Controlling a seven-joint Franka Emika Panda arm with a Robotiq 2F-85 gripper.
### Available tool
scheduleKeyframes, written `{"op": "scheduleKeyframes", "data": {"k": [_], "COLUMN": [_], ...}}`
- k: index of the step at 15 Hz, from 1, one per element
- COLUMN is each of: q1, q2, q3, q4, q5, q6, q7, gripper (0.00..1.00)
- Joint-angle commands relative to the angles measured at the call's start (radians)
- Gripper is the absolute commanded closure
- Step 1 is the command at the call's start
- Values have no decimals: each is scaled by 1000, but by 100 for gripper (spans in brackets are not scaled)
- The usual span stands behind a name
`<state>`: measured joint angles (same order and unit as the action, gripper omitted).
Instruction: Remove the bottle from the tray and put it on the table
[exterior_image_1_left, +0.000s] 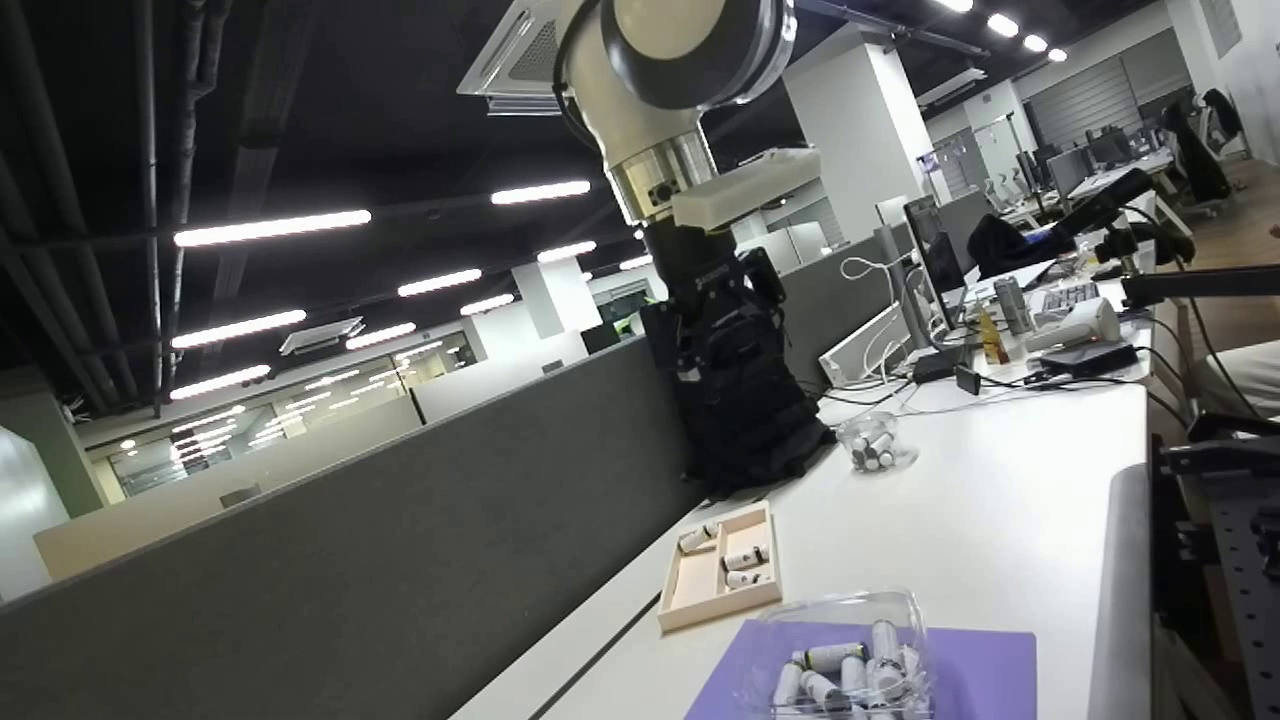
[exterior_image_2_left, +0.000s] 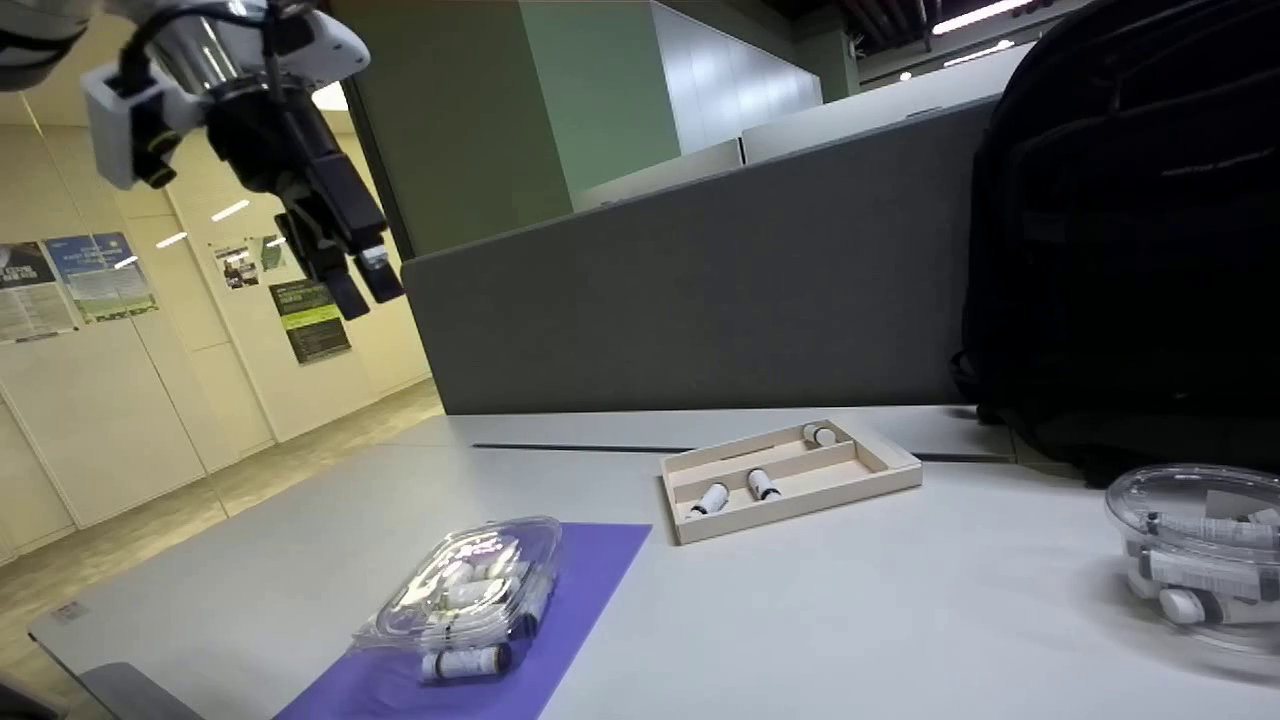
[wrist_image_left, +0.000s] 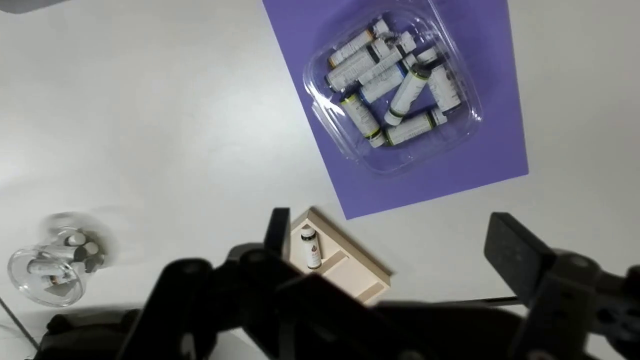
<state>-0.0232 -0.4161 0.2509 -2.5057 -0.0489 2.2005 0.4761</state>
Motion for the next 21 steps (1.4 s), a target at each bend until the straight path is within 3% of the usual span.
{"op": "scheduleKeyframes", "data": {"k": [1,6,10,11,16,21], "q1": [14,23,7,14,12,-12], "q2": [143,369,534,449,540,646], "q3": [-109,-206,-226,-222,-230,-249], "q4": [72,228,393,286,372,431], "q5": [60,168,151,151,153,195], "q6": [102,179,150,186,180,249], "q7": [-148,-390,-414,-407,-414,-435], "gripper": [0,0,0,0,0,0]}}
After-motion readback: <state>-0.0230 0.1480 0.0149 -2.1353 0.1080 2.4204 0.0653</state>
